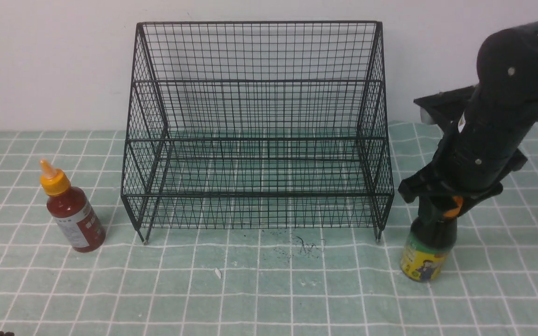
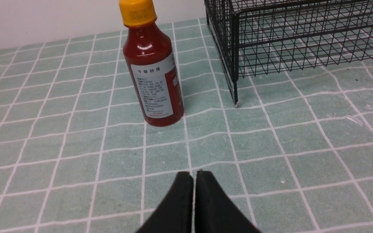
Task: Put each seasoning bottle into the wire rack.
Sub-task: Use the right arm to grab the condiment bottle closest to it, then use the right arm to put the condiment bottle back on the shelf
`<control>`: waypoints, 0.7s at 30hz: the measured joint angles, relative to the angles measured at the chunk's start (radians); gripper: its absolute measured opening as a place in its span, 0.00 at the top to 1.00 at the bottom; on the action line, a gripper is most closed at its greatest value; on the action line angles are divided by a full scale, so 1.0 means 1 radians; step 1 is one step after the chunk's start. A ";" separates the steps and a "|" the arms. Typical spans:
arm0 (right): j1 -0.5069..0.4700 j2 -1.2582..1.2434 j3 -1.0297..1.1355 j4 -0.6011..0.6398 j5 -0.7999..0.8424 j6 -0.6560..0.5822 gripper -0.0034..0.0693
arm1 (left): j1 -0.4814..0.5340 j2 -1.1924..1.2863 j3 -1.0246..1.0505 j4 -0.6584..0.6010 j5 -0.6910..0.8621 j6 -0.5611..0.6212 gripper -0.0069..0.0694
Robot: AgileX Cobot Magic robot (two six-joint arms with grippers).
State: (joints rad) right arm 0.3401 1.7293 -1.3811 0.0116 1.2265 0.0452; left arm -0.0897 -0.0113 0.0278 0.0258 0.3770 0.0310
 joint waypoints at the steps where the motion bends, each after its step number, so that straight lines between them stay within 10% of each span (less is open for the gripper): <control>1: 0.000 -0.025 0.000 0.005 0.004 -0.004 0.50 | 0.000 0.000 0.000 0.000 0.000 0.000 0.92; 21: 0.000 -0.171 -0.359 0.160 0.058 -0.100 0.50 | 0.000 0.000 0.000 0.000 0.000 0.000 0.92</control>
State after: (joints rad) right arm 0.3401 1.5579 -1.7400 0.1713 1.2848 -0.0546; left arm -0.0897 -0.0113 0.0278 0.0258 0.3770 0.0310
